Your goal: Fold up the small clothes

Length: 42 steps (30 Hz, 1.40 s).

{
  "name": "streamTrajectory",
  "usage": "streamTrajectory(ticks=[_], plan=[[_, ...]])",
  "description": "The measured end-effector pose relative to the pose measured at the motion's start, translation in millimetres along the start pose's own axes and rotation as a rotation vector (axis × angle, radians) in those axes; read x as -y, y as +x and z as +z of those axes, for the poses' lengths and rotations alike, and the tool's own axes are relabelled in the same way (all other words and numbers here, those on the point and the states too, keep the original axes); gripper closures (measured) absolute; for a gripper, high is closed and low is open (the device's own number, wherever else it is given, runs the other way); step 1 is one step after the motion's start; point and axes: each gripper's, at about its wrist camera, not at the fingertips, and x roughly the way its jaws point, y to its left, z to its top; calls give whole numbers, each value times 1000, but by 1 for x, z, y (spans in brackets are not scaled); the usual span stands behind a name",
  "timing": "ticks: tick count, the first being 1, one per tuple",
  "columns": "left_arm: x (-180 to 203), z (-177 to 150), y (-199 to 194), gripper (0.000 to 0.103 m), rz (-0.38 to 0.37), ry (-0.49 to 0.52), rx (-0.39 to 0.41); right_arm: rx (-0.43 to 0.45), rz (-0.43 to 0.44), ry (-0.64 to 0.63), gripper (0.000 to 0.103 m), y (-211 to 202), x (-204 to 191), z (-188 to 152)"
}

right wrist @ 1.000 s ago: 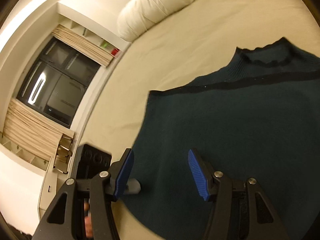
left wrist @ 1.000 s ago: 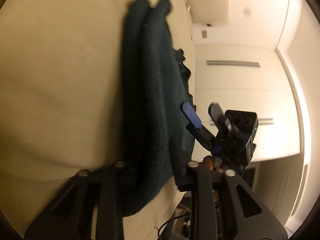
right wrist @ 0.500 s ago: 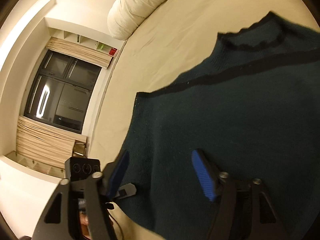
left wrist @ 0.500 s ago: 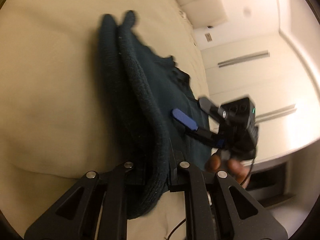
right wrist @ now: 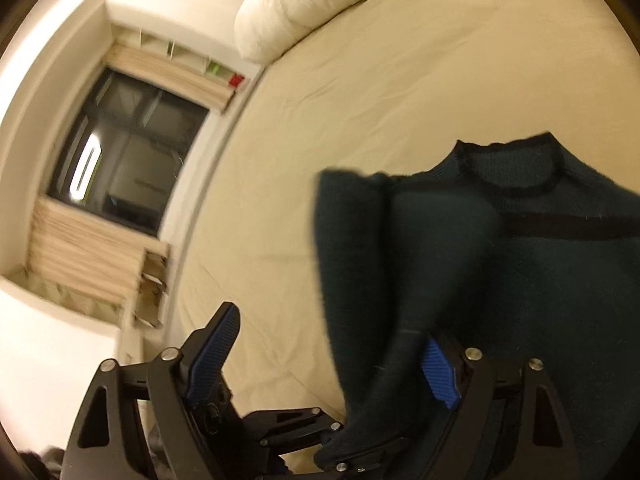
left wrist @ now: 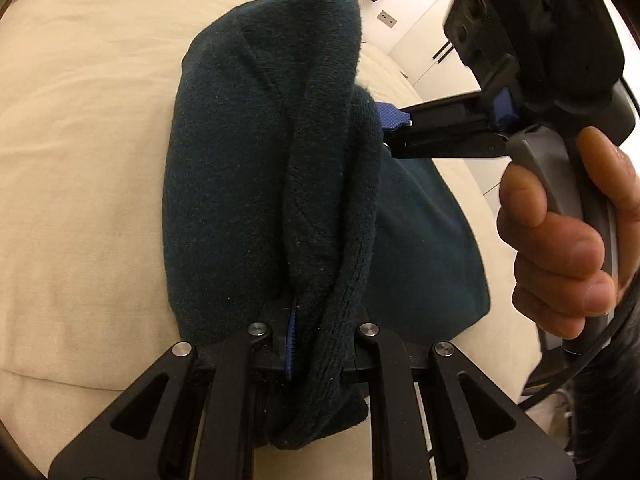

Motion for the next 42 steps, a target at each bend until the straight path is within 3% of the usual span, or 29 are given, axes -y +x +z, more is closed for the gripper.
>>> streamTrajectory(ticks=[2,4,9,12,13,17,19,22,24,26,28,29,30,32,37,39,42], plan=[[6,4,4,91,15,12,3,-37,-99,-2,18,10,2,-1],[12,4,6,91,29,21,2,-66,-160,-9,44,17,3,-5],[26,1,2,91,55,40,2,-69,-218,-66,77,14,4,-22],[33,2,2,85,52,39,-1,-15,-229,-62,87,-4,12,-26],[40,3,0,82,21,39,-11,3,-228,-55,88,-12,18,-27],[75,4,-16,73,-68,90,-28,89,-207,-63,89,-45,38,-36],[96,4,-33,38,-138,115,1,142,-185,-91,89,-65,42,-41],[111,13,-56,31,-230,117,93,267,-82,-176,90,-108,46,-52],[111,21,-53,22,-224,102,114,330,-59,-177,89,-127,68,-61],[103,29,-31,22,-186,90,89,300,-89,-42,89,-123,116,-67],[94,30,7,22,-146,58,-22,237,-205,78,89,-110,157,-80],[90,27,21,22,-144,44,-67,220,-222,124,87,-105,173,-91],[87,22,36,22,-141,47,-102,245,-170,159,86,-106,181,-98],[88,18,41,22,-105,85,-93,287,-90,199,80,-114,187,-105],[82,12,43,22,-89,118,-100,276,26,218,40,-115,187,-85],[80,12,44,22,-98,109,-104,306,80,224,37,-112,187,-75],[70,10,45,22,-110,103,-104,348,101,273,41,-108,199,-57]])
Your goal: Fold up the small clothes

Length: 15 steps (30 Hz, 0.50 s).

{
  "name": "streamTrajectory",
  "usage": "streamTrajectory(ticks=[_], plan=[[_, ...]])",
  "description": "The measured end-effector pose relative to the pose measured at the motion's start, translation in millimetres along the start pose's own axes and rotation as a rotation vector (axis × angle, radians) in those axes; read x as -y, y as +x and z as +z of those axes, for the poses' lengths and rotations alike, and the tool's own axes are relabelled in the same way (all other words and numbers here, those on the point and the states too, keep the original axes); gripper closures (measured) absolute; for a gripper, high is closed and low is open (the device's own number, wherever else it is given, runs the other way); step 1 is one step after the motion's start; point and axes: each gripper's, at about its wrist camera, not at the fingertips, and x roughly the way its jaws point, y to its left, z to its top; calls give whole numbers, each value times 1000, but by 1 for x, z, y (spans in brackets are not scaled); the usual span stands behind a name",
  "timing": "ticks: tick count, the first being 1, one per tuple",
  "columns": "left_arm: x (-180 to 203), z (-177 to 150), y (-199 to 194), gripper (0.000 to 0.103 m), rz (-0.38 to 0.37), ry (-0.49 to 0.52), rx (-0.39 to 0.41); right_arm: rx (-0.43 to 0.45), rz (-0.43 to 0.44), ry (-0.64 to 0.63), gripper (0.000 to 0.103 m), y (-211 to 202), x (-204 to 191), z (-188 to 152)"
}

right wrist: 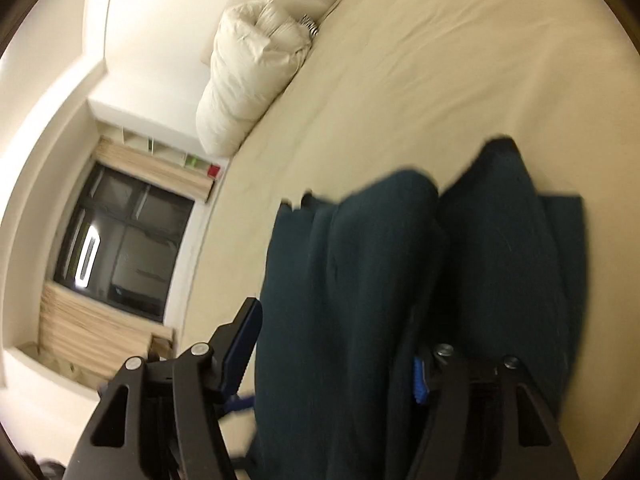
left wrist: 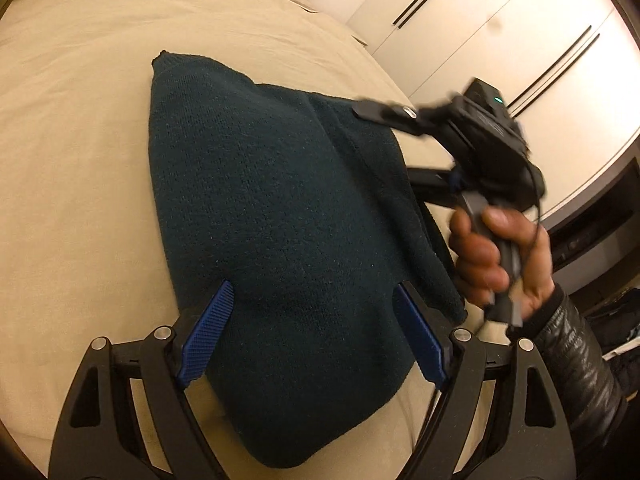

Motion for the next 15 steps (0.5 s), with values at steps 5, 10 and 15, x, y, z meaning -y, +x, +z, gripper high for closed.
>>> streamTrajectory(ticks=[5,10,15], plan=[[2,4,7,21,-17,-8,22,90,-100,-74,86,-2,-10,-2],[10,2,16,21,-23,4,54,135,-179,-185,90,-30,-23,6],[27,5,33,21,-38,34,39,132,-240,-135,90,-49,-4,16]])
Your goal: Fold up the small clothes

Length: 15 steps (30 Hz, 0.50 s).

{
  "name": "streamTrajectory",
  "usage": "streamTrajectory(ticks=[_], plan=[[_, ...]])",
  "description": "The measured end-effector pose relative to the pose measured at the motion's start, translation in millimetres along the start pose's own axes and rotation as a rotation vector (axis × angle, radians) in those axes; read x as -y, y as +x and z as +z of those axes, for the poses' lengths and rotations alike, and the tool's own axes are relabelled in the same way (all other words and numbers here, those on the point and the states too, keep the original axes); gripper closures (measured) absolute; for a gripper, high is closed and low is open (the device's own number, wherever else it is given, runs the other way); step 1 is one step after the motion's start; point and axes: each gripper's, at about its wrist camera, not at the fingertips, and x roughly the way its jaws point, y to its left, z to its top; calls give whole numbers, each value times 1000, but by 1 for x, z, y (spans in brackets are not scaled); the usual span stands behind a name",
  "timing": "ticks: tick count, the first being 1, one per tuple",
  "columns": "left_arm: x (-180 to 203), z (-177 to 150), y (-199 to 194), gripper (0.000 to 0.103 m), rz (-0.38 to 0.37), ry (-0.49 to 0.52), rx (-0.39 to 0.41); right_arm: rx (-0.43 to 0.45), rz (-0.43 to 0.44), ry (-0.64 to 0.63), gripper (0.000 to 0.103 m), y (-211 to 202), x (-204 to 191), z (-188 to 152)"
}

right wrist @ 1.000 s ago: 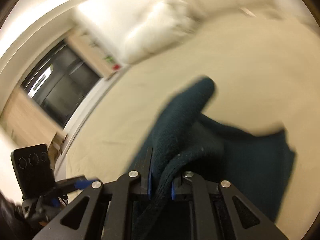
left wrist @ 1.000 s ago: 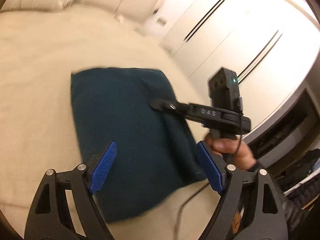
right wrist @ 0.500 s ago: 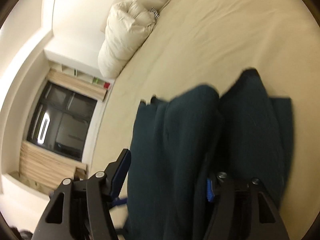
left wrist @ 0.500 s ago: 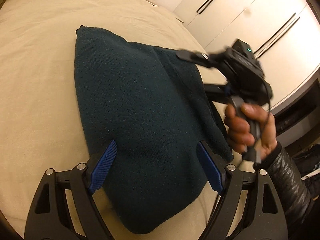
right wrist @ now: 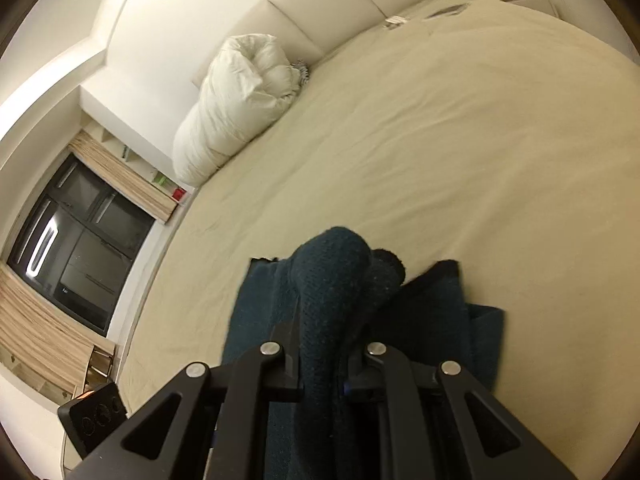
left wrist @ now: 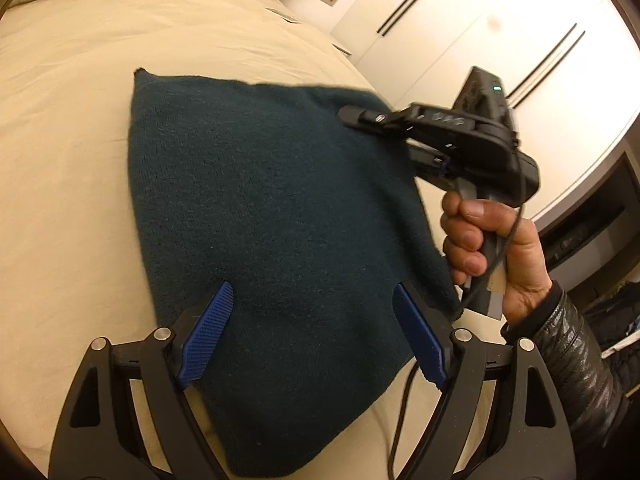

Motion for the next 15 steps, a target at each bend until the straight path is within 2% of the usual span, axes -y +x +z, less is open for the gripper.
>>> streamTrajectory(ticks=[2,4,5,7,8,9,11,12,15], plan=[[6,0,12,17,-7,13,-20,-53,-11,88,85,5,24,-8],[9,-2,20,16,12,43,-20,-85,30,160,79,0,38,-26],[10,-3,21,16,18,50,-19,-79,51,143,75,-9,34,-34],[8,-3,20,16,12,41,-12,-79,76,108,53,-21,26,-51],[7,-4,20,16,6,35,-11,-77,71,80,52,-27,21,-60],[7,-3,18,16,3,31,-11,-79,58,56,52,-30,19,-68],[6,-3,20,16,8,29,-16,-91,0,42,71,-31,20,-76],[6,-2,20,16,11,27,-18,-94,-25,50,85,-33,25,-76],[11,-2,17,16,15,14,-25,-77,-60,34,87,-39,22,-75]])
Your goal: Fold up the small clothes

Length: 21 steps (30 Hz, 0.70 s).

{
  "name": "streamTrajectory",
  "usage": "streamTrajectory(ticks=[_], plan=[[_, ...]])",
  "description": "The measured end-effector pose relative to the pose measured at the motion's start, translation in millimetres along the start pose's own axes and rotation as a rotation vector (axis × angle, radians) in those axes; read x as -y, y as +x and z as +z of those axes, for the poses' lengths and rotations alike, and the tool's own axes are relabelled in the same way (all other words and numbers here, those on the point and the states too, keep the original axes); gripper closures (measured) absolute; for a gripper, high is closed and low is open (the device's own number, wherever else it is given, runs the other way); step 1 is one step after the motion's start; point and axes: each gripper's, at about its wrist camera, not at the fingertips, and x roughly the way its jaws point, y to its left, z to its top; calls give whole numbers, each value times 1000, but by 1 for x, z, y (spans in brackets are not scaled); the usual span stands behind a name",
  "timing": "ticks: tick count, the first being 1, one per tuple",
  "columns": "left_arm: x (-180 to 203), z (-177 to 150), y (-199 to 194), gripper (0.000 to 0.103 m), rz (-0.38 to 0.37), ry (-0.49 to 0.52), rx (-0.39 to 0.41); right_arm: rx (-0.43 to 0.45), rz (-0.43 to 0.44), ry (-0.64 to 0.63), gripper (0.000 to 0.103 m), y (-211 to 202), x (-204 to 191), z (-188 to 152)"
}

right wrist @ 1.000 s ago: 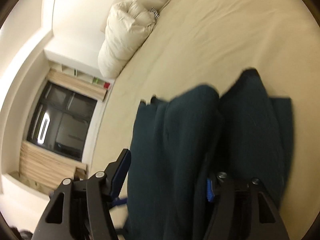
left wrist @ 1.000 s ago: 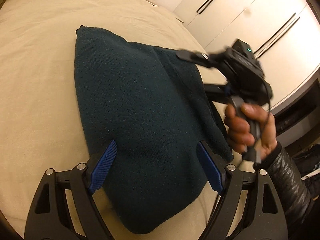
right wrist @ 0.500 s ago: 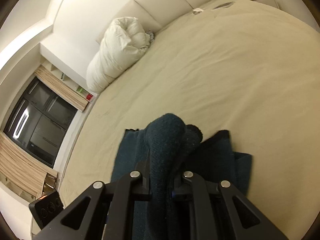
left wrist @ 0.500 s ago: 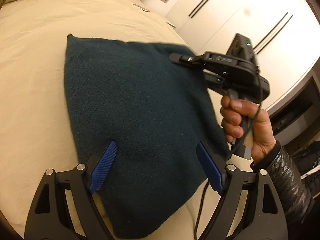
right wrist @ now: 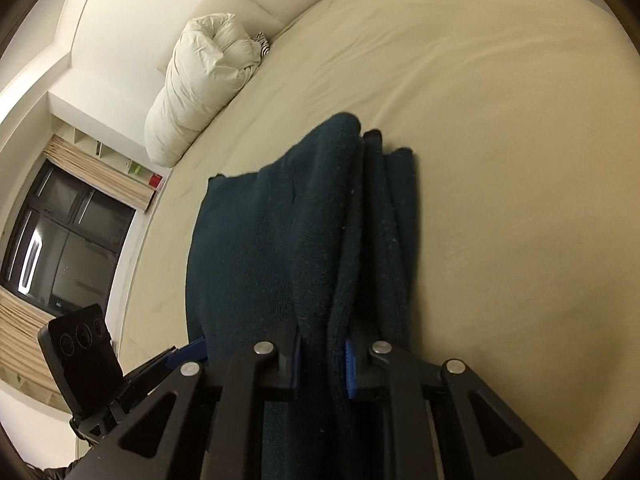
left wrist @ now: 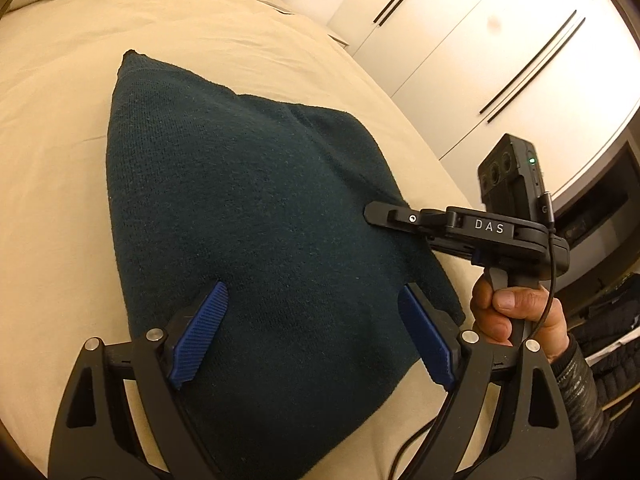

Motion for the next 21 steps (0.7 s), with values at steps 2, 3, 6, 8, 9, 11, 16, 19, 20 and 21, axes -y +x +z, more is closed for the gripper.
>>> streamTrajectory(ticks=[2,3,6,8,9,11,16,19,20,21], plan=[[4,1,-2,16,-6,-10,-3,21,-5,-21,88,-8,-12,5],[4,1,-2,16,-11,-12,-2,34,5,-19,88,-13,-12,5],[3,0,4,16,-26,1,0,47,5,10,88,-15,1,4],[0,0,16,16,-19,20,-7,35,10,50,88,-7,21,-7],[-2,-1,17,16,-19,23,-10,43,26,57,89,-1,28,-11],[-2,-3,23,16,-24,32,-4,101,119,102,91,1,47,-19],[-9,1,12,16,-31,47,-1,141,93,74,75,-12,34,-23],[-15,3,-2,15,-37,-1,42,211,-26,31,61,-42,10,-24],[-14,4,-10,15,-18,18,75,247,-42,15,61,-54,0,-25],[-14,4,-14,15,-1,37,95,268,-20,2,61,-63,-8,-27]])
